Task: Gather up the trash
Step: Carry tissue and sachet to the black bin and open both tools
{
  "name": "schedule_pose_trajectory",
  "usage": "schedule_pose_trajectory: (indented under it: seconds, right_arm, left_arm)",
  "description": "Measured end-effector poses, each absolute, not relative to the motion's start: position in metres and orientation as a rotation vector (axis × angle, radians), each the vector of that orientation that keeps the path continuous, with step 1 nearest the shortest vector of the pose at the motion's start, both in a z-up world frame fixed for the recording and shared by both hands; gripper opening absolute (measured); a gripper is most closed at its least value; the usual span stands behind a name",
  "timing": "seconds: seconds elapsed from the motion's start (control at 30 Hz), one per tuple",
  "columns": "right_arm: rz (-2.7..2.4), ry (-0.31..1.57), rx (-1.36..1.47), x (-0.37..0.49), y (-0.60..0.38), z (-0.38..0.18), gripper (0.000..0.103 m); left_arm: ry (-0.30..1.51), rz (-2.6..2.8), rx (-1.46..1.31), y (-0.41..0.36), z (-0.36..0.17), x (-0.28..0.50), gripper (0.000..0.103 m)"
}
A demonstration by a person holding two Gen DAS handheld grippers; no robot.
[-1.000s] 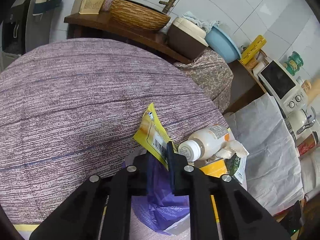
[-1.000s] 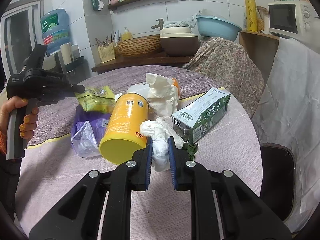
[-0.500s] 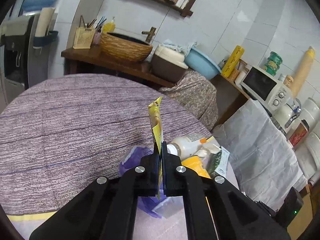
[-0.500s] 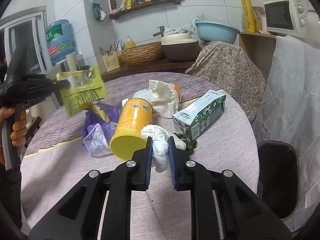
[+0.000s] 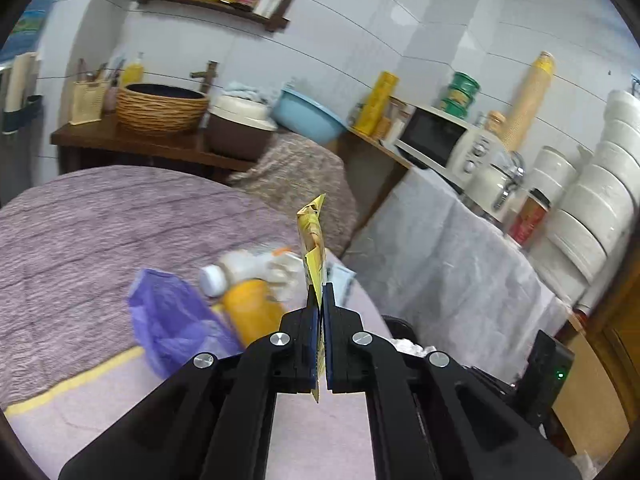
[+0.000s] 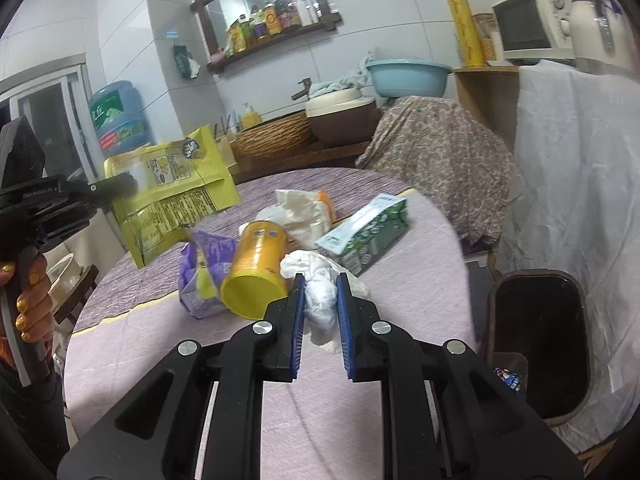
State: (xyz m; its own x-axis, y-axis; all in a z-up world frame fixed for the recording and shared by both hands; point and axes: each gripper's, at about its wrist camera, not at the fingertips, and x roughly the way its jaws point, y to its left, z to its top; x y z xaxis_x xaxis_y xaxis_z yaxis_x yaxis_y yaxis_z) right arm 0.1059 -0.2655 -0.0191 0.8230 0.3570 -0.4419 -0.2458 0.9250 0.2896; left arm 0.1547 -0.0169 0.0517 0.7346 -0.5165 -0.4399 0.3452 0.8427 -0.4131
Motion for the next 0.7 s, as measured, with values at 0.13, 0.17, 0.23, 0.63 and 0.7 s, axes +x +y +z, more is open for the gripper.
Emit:
schedule_pose_trajectory:
  seconds: [0.13, 0.17, 0.23, 0.63, 0.7]
  right_arm:
    - [0.243, 0.498, 0.23, 0.097, -0.298, -0.02, 0.016]
    - [0.227, 0.498, 0.236, 0.097, -0.306, -0.021, 0.016]
    - [0.179, 0.5, 0.261, 0.097, -0.329, -0.026, 0.016]
    - [-0.134, 0.626, 0.369, 0.123, -0.447, -0.104, 0.017]
    - [-0.158, 0.663, 0.388, 0.132, -0.458, -0.122, 0.017]
  left_arm:
    - [0.599, -0.571, -0.299, -0.061, 0.052, 0.161, 0.003]
    - [0.614, -0.594, -0.29, -0.075, 0.05, 0.165, 0.003]
    - [0.644, -0.634, -0.283, -0.1, 0.044, 0.167, 0.003]
    - [0.866, -0.735, -0.117, -0.268, -0.018, 0.213, 0.003]
    - [0.907, -0.733, -0.088, -0.291, -0.034, 0.219, 0.003]
